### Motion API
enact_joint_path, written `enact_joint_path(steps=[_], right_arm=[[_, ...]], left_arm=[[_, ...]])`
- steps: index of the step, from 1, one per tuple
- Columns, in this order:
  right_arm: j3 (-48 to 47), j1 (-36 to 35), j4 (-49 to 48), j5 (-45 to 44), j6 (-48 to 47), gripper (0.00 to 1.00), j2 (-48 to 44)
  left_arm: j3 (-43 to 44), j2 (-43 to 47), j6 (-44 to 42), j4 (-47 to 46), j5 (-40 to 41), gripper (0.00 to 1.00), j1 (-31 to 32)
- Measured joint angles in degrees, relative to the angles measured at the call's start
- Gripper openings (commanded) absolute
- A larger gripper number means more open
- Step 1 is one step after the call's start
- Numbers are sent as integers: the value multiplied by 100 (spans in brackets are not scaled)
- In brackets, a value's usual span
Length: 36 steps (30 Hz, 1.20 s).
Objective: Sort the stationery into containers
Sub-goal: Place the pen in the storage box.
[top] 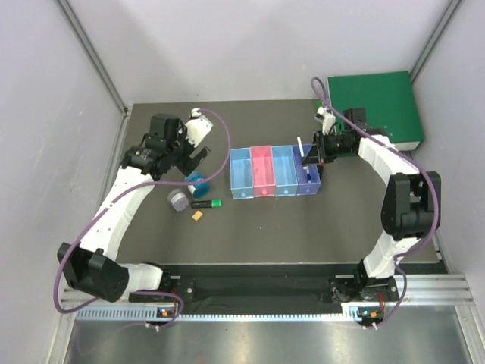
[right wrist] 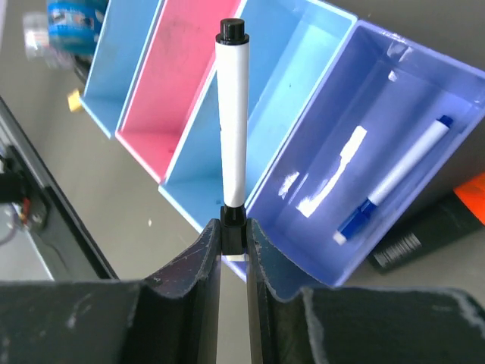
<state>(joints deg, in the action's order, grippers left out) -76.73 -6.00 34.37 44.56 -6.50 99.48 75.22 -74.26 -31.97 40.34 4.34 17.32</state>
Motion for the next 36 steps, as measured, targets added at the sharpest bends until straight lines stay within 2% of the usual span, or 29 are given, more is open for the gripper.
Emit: enact_joint_path(steps=[7, 17, 23, 24, 27, 30, 36], right_arm=[[376, 0, -782, 101, 855, 0, 118], [793, 17, -1038, -203, 968, 1, 90], [820, 24, -1062, -466, 909, 19, 20], [820, 26, -1060, -509, 903, 25, 7], [820, 26, -1043, -636, 855, 35, -33], [820, 28, -1005, -723, 807, 42, -87], [798, 28, -809, -811, 678, 45, -275]], left_arm=[[52, -214, -37, -2, -7, 99, 0], [52, -291, -35, -37, -96, 99, 0], [-22, -273, -37, -96, -181, 99, 0], [-57, -264, -37, -105, -197, 99, 0], [-192, -212, -50, -133, -223, 99, 0], [-380, -116, -83, -138, -260, 99, 0], [-695, 33, -114, -138, -428, 99, 0]])
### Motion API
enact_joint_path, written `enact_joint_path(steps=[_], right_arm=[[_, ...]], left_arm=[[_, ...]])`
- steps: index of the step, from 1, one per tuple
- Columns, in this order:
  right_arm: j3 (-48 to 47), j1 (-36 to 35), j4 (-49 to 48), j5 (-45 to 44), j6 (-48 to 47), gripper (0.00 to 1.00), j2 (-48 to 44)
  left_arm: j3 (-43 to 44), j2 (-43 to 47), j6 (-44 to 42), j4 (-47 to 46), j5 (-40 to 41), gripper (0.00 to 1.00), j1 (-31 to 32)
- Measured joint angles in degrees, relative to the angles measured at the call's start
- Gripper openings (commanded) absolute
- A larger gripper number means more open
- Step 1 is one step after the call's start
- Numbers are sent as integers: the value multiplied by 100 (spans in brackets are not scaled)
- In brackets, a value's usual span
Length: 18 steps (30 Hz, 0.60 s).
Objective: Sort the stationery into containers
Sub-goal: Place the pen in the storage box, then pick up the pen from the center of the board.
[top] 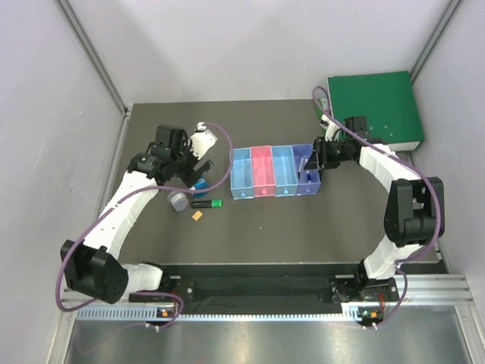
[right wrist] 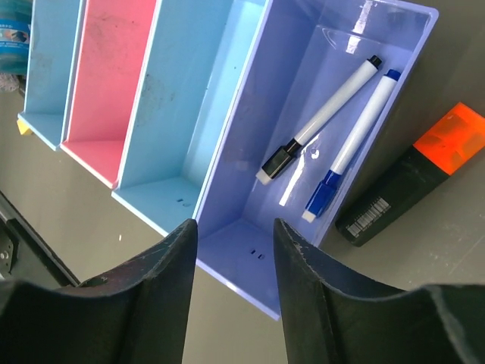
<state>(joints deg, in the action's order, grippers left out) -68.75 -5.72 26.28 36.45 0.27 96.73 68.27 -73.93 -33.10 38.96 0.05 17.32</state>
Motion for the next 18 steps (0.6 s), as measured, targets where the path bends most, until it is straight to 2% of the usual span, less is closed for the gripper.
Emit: enact_joint_path(steps=[10, 11, 12, 15, 18], right_arm=[[-817, 42, 861, -343, -809, 47, -398], [-863, 68, 905, -393, -881, 49, -455], [-898, 111, 955, -450, -970, 57, -516], [-903, 304, 1113, -649, -1193, 64, -614], [-890, 470, 1233, -846, -1388, 65, -619]], left_arm=[[-807, 306, -291, -232, -168, 99, 42], [-870, 289, -278, -258, -127, 99, 42], [-896, 260, -225, -260, -42, 99, 42], [-898, 85, 50, -341, 175, 99, 42], [-868, -136, 328, -339, 330, 99, 26]])
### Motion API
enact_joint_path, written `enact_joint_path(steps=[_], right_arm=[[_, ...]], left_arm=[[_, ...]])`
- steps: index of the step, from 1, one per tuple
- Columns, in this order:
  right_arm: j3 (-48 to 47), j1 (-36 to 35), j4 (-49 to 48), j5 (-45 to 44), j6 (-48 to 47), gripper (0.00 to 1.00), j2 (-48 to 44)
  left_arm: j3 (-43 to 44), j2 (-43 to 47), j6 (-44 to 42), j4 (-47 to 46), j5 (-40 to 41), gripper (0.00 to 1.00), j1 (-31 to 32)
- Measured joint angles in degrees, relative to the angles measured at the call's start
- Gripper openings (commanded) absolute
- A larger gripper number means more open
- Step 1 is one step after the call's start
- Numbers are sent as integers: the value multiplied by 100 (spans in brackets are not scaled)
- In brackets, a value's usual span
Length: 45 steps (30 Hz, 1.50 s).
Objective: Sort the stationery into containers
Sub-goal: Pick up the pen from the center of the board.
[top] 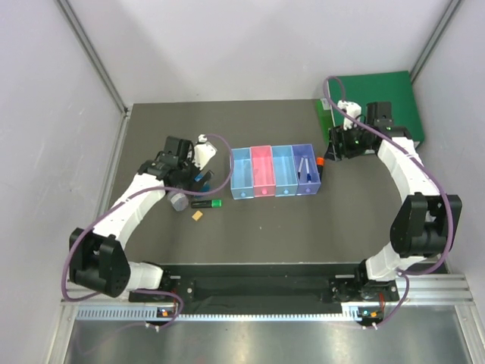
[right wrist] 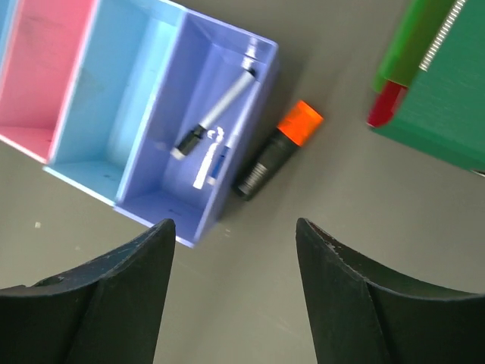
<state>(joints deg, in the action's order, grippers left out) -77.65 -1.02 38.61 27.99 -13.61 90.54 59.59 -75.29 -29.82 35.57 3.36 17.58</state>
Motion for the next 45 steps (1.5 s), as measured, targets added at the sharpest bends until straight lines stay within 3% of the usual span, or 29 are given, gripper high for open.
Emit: enact_joint_path(steps=[14, 23, 34, 45], right_arm=[[422, 70, 35, -503, -164, 54, 608], [424, -4, -389, -916, 275, 56, 1368], [-240, -310, -651, -1370, 820, 58, 2256], [-387, -658, -778, -1873, 1084, 54, 2354]], left_arm=[[238, -122, 271, 22, 208, 99, -79], [901, 66, 160, 118, 227, 99, -79], [1283, 81, -59, 282, 225, 99, -90], [1283, 79, -343, 348, 229, 99, -94]])
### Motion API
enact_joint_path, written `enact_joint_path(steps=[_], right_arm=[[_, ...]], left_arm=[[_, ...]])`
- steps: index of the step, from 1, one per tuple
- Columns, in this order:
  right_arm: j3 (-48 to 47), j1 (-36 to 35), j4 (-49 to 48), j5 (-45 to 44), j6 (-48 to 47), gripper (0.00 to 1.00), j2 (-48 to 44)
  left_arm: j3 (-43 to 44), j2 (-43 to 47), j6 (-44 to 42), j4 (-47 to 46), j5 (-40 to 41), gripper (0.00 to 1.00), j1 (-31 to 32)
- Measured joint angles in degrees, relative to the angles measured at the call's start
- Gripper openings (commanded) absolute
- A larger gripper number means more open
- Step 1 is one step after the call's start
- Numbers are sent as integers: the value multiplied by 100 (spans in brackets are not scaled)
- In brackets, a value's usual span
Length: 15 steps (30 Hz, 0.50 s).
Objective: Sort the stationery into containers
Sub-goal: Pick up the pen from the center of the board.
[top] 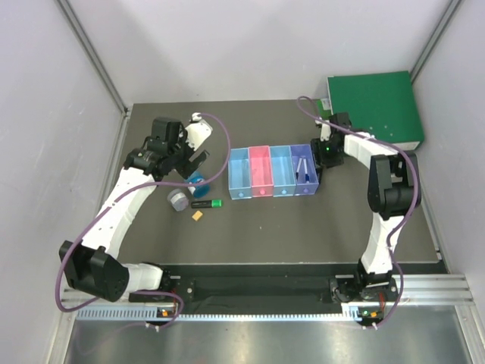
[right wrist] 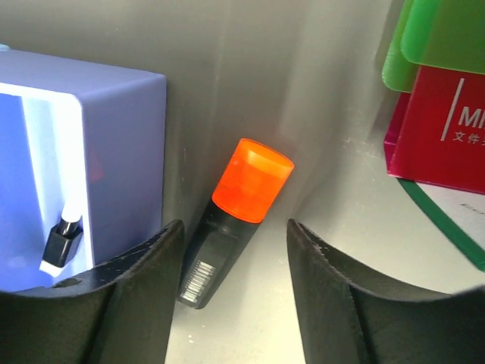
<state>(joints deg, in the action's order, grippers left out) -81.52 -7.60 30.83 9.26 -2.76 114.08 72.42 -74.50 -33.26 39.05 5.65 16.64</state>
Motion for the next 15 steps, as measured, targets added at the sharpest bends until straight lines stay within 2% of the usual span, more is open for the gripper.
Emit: enact_joint_path(steps=[4, 7, 12, 15], right_arm=[[63, -105, -39, -280, 42, 45, 0], [129, -157, -138, -485, 48, 35, 0], [160, -168, -203, -643, 42, 3, 0], [160, -168, -240, -688, 33, 0, -2]], left_arm=[[2, 0, -46, 0, 0, 99, 0], [2, 0, -103, -2, 0, 99, 0], [68, 0, -140, -2, 0, 99, 0], [125, 0, -140, -2, 0, 99, 0]])
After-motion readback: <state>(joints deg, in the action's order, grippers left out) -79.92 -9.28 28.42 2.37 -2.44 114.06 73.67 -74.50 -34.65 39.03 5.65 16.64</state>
